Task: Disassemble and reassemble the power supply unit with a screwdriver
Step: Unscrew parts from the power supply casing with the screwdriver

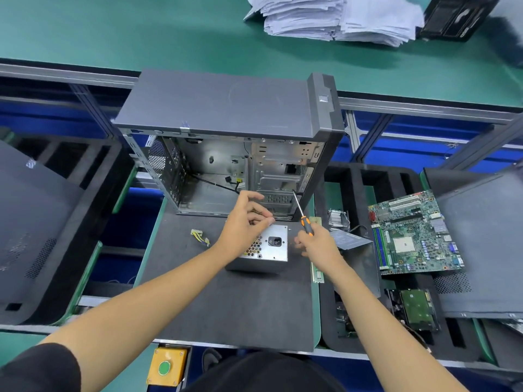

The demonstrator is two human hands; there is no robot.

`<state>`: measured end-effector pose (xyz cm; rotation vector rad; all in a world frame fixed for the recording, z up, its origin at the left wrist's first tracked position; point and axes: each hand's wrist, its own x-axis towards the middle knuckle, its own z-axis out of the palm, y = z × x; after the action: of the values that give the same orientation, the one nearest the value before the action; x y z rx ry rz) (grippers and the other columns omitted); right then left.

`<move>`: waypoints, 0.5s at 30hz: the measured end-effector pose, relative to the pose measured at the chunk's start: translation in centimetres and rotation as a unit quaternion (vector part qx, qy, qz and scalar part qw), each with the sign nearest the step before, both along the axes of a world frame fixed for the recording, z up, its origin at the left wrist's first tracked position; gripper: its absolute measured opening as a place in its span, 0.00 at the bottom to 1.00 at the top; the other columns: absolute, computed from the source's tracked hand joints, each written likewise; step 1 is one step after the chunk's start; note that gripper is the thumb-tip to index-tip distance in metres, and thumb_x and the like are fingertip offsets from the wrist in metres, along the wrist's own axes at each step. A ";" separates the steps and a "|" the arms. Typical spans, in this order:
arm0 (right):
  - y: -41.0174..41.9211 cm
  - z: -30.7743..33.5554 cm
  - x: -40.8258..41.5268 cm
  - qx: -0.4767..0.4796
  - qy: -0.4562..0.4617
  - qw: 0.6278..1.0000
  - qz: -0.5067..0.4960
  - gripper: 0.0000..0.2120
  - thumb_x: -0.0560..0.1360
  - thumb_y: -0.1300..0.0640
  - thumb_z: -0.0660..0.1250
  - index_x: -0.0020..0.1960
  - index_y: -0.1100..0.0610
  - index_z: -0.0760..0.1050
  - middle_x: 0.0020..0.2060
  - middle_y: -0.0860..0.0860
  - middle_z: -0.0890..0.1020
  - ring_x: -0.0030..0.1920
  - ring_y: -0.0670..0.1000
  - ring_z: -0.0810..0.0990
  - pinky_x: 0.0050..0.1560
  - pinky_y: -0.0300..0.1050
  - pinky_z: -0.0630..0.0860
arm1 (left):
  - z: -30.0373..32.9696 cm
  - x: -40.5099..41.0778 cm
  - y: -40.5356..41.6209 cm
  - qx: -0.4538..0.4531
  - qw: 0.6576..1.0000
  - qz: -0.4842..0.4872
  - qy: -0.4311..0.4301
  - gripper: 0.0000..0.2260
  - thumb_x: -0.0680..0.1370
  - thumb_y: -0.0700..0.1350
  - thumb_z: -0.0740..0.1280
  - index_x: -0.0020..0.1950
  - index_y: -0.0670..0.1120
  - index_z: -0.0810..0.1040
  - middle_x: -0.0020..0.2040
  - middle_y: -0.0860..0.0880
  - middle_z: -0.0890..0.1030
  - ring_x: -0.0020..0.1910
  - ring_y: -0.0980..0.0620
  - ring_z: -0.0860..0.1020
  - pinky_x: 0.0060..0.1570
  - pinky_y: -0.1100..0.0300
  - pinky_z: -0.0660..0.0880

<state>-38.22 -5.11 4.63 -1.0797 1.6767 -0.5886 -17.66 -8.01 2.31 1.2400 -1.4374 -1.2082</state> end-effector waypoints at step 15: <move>1.8 3.3 0.4 -0.181 0.312 0.928 0.095 0.09 0.71 0.58 0.60 0.41 0.48 0.60 0.29 0.49 0.73 0.34 0.56 0.70 0.32 0.46 0.63 | 0.3 -0.2 0.3 -0.004 0.997 0.078 0.014 0.21 0.77 0.37 0.72 0.67 0.54 0.77 0.44 0.54 0.86 0.41 0.58 0.81 0.44 0.70 0.74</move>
<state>-37.80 -3.28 7.97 -1.8191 2.0067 -0.4605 -17.84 -7.68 2.63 1.2990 -1.2993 -1.1089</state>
